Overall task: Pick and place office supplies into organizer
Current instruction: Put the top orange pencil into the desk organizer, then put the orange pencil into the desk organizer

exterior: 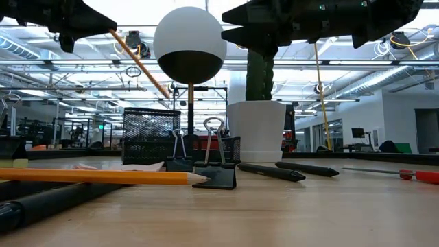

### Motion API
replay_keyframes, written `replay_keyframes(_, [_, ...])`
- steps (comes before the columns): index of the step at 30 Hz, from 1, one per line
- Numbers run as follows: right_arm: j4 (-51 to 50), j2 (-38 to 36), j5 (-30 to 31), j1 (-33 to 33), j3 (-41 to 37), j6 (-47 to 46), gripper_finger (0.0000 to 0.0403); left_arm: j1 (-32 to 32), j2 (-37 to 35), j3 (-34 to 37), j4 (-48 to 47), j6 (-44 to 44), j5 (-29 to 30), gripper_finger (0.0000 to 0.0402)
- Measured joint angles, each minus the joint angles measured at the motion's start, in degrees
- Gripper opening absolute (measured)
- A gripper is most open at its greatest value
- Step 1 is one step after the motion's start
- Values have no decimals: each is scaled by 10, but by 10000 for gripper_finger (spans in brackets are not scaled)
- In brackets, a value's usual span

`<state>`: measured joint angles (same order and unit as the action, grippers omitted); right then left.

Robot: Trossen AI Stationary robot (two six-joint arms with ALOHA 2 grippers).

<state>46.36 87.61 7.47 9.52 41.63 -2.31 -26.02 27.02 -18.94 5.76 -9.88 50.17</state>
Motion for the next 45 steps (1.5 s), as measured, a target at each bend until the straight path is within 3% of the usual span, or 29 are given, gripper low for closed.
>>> replay_keyframes(11, [-22, 0, 0, 0, 0, 0, 219, 25, 14, 0, -90, -88, 12, 26])
replay_keyframes(22, [-25, 0, 0, 0, 0, -16, 219, 97, 115, 0, -77, -142, -71, 37])
replay_keyframes(33, [-35, 0, 0, 0, 0, -16, 219, 148, 197, 0, 2, -125, -166, 48])
replay_keyframes(38, [-35, 0, 0, 0, 0, -16, 219, 158, 225, 0, 18, -127, -172, 85])
replay_keyframes(45, [-53, 0, 0, 0, 1, -26, 219, 159, 238, 0, 59, -127, -172, 172])
